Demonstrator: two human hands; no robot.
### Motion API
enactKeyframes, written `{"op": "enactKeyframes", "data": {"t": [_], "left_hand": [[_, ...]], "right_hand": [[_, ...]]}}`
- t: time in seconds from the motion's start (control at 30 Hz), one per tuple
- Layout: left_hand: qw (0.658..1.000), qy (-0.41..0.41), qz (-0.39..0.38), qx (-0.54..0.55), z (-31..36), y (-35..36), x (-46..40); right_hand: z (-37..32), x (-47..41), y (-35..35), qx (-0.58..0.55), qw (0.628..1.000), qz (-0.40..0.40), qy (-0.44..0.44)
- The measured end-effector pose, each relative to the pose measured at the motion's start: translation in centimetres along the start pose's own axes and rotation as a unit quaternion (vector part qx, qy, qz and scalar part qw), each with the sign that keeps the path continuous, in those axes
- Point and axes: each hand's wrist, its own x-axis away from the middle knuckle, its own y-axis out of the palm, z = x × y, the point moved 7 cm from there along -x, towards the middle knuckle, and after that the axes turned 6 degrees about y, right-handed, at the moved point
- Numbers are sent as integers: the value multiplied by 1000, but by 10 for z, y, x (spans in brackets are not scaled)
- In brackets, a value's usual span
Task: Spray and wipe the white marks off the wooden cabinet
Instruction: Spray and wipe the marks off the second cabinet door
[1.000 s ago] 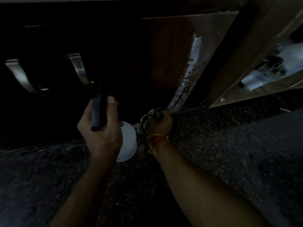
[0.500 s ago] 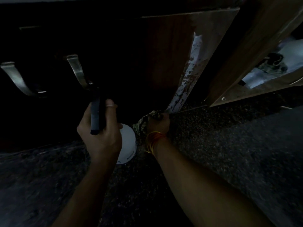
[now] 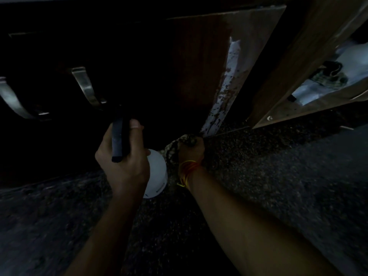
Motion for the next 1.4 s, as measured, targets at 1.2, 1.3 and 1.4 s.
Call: {"op": "enactKeyframes", "data": {"t": [1.2, 1.3, 1.4], "left_hand": [[1000, 4, -4, 14, 24, 26, 2], [1000, 16, -2, 23, 31, 26, 2], [1000, 22, 2, 22, 37, 23, 0]], "right_hand": [[-75, -16, -64, -5, 992, 72, -105], [-87, -7, -68, 35, 989, 65, -129], [-119, 12, -77, 39, 980, 85, -173]]}}
